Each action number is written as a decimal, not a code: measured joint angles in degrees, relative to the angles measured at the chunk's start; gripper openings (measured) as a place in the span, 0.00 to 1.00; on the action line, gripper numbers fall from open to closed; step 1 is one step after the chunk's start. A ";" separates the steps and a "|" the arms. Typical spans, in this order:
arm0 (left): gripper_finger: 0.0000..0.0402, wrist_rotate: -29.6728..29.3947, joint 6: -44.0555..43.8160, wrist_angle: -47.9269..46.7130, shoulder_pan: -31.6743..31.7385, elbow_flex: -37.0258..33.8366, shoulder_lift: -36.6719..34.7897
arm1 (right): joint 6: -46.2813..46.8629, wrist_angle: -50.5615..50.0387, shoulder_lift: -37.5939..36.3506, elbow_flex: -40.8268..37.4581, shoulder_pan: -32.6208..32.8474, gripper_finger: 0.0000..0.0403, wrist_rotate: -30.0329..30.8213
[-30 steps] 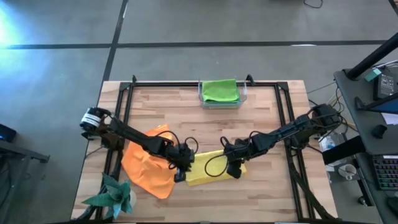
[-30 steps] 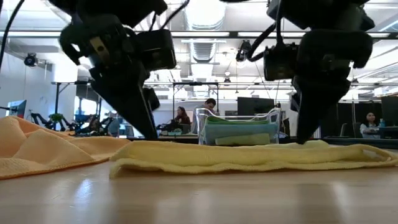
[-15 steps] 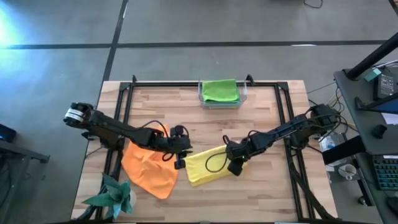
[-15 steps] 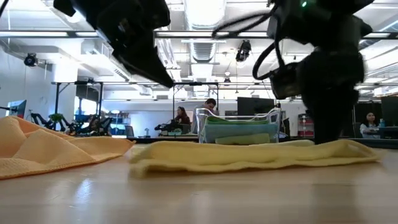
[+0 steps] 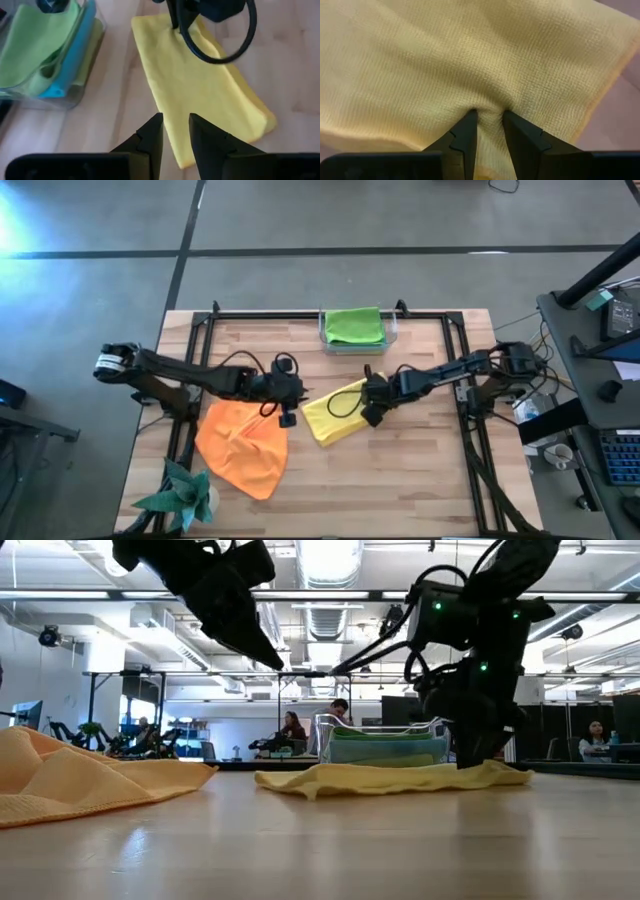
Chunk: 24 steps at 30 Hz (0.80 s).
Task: Fold microfiber towels
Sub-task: Fold the yellow microfiber cloth
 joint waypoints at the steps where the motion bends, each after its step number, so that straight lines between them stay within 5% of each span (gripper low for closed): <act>1: 0.20 0.01 0.86 -0.90 0.44 0.00 -0.49 | -1.05 -0.07 -0.20 0.11 -0.41 0.23 -1.07; 9: 0.20 -0.22 7.17 -4.97 3.58 0.00 -2.88 | -2.40 0.13 -3.21 4.32 1.50 0.23 -9.58; 24: 0.20 -9.63 21.83 -7.44 6.57 -0.09 -11.35 | 1.87 4.88 3.81 20.71 5.39 0.23 -9.59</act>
